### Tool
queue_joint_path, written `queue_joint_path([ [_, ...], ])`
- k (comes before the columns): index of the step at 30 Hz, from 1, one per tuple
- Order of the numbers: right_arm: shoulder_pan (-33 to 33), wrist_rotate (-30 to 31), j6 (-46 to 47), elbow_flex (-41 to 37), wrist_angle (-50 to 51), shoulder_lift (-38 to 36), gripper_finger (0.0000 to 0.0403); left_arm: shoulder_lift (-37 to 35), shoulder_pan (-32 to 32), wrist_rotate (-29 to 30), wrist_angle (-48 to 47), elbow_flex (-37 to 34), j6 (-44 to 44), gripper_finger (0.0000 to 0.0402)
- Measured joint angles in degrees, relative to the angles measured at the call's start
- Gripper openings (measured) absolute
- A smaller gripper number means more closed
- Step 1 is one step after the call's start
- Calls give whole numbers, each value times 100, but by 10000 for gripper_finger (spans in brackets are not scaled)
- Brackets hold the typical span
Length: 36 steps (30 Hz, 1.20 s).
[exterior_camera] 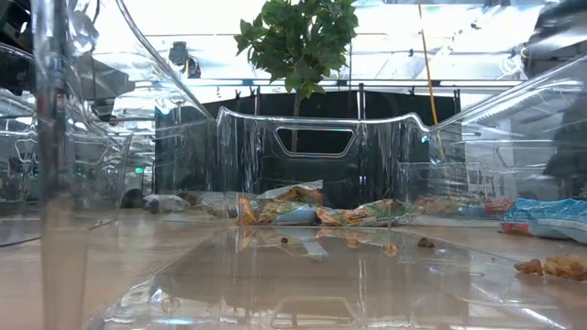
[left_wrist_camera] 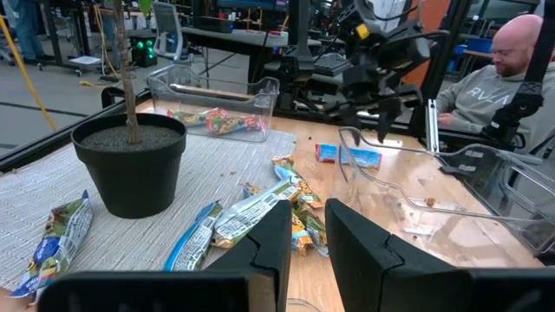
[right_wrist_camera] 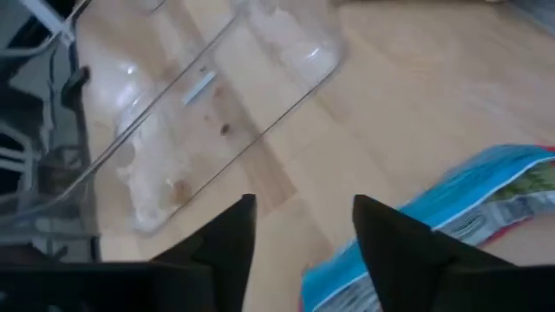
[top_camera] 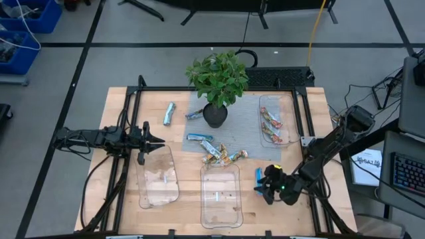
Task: Pick and place Granola Bars by type
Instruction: Put the red granola bar into the right transparent bin
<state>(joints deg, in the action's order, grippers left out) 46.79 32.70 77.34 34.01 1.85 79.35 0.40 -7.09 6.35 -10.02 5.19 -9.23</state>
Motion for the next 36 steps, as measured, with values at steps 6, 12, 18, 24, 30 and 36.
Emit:
queue_joint_path([
  [6, -255, -550, 103, -266, -109, 2, 213, 1, 0, 1, 0, 0, 0, 77],
  [12, -374, -883, -49, -268, -637, -13, 200, 2, 0, 2, 1, 0, 0, 77],
  [18, -388, -897, -242, -268, -1183, -24, 189, 0, 2, 0, 2, 0, 0, 77],
  [24, -388, -899, -112, -268, -968, -24, 175, 0, 2, 0, 0, 0, 0, 77],
  [30, -401, -1107, -85, -268, -810, -24, 169, 0, 2, 0, 0, 0, 0, 77],
  [36, -473, -1790, 292, -268, -633, -26, 169, 2, 2, 0, 0, 0, 0, 77],
])
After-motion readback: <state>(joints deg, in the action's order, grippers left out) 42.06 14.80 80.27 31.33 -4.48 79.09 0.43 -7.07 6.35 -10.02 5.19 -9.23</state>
